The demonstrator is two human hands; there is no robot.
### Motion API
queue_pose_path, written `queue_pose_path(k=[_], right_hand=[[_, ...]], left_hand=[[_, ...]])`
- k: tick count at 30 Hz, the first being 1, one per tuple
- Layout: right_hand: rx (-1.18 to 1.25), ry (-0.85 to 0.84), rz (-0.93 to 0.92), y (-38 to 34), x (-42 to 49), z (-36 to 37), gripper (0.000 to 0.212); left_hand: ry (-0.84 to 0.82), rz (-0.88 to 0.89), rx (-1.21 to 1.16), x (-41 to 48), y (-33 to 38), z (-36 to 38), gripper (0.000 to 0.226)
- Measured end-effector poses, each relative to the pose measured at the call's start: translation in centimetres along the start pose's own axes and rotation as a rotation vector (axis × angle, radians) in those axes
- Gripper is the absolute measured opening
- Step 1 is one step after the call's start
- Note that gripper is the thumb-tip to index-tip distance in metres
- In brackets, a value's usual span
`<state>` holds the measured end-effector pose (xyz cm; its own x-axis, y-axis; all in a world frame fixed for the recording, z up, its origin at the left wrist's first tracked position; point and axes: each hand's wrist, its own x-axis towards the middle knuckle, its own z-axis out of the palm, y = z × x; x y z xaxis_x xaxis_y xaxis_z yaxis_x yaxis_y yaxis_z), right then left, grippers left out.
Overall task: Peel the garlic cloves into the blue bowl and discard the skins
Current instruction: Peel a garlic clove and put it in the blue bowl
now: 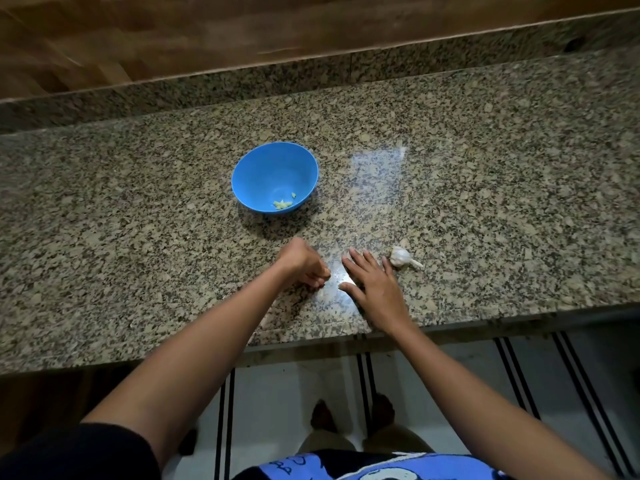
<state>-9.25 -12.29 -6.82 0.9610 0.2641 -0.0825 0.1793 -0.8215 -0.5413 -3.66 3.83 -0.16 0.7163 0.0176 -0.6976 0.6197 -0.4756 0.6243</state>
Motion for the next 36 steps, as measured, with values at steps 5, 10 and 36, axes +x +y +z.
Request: queue_pose_path(k=[5,10,36], right_hand=[[0.032,-0.013,0.004,0.0,0.1,0.0,0.053],[0.564,0.03,0.076,-1.8,0.6,-0.8,0.036],[0.956,0.101,0.203,-3.6,1.6,-0.8,0.017]], left_hand=[[0.209,0.201,0.281,-0.3,-1.3,1.7,0.005],[-0.011,0.133,-0.362,-1.5,-4.0,1.0,0.016],[0.334,0.457,-0.149,-1.6,-4.5,1.9,0.011]])
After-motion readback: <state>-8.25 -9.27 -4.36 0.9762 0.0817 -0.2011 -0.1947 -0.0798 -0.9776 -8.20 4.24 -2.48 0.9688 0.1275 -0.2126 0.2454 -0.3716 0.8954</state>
